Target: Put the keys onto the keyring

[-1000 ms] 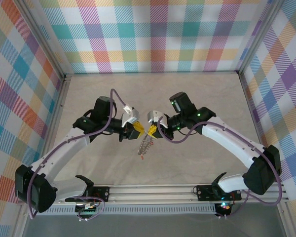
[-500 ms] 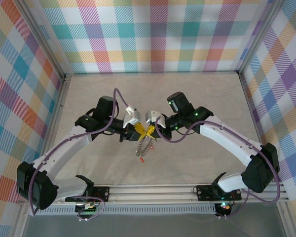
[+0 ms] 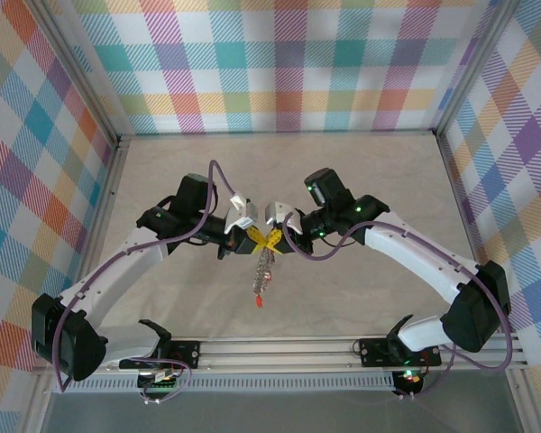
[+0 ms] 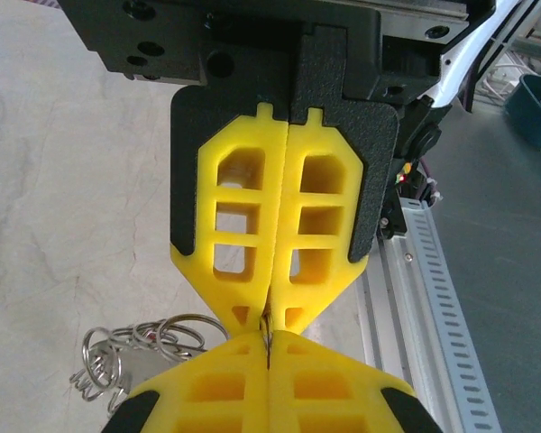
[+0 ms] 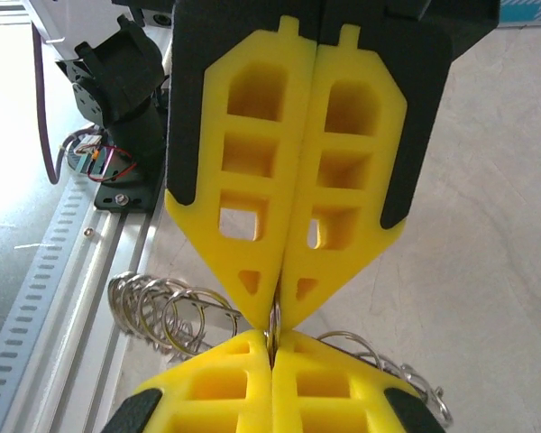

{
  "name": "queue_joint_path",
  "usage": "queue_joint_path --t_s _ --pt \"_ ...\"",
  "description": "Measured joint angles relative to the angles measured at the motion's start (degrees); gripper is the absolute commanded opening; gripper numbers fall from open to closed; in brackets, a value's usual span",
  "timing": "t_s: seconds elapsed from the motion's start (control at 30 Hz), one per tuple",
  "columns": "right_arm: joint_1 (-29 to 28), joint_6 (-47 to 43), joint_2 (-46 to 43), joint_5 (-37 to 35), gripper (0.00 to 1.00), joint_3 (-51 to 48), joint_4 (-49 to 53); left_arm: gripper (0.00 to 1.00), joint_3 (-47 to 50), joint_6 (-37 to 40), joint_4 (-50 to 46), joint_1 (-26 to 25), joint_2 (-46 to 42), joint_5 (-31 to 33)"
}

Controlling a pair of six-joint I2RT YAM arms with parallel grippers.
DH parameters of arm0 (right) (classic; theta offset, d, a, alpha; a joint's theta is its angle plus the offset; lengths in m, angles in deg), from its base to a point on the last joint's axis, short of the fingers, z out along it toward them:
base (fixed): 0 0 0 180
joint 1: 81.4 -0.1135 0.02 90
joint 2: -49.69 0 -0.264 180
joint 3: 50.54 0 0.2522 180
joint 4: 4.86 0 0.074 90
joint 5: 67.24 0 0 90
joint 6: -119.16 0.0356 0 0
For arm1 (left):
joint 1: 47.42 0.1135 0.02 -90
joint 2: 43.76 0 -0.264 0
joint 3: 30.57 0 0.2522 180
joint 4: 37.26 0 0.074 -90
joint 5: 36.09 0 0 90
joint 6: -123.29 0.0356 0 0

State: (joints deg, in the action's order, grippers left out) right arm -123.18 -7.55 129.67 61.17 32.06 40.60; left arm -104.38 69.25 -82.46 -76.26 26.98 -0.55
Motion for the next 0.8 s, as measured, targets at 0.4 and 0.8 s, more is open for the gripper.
queue_joint_path --t_s 0.4,0.8 --pt "-0.3 2.0 -3.7 -1.3 0.17 -3.4 -5.2 0.00 0.7 -1.9 1.6 0.0 -1.5 0.9" --pt "-0.3 4.2 -5.6 -2.0 0.11 -6.3 -8.0 0.00 2.5 -1.6 4.1 0.0 -3.0 -1.7"
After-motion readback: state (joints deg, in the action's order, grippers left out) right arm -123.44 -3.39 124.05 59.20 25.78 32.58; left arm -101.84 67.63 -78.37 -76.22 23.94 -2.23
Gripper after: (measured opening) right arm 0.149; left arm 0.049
